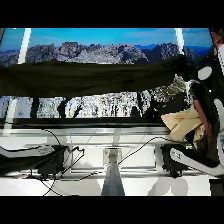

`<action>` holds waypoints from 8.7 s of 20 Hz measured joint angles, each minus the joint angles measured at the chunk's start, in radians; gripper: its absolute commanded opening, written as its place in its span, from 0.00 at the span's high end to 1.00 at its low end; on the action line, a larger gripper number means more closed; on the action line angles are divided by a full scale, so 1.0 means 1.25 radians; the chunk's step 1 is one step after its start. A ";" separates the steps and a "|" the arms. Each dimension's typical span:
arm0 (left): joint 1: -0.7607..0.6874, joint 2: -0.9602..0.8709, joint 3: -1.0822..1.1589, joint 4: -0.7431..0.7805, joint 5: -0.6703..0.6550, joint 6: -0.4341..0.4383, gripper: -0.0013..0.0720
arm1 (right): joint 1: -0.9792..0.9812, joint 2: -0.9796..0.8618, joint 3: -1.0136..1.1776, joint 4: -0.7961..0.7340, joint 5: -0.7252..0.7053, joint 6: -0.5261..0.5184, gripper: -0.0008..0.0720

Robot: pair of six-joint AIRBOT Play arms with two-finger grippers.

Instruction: Fold the clothes and pants, and hang the long-sleeved shirts on hangers.

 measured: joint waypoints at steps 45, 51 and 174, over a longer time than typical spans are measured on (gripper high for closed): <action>-0.170 0.148 0.107 -0.335 -0.183 0.361 0.95 | 0.341 -0.313 0.489 0.063 -0.009 -0.284 0.94; -0.259 0.253 0.113 -0.380 -0.189 0.343 0.95 | 0.526 -0.530 0.715 0.198 0.067 -0.282 0.94; -0.793 -0.158 0.328 0.396 -0.504 0.102 0.95 | 0.277 -0.555 0.443 0.462 0.398 -0.461 0.09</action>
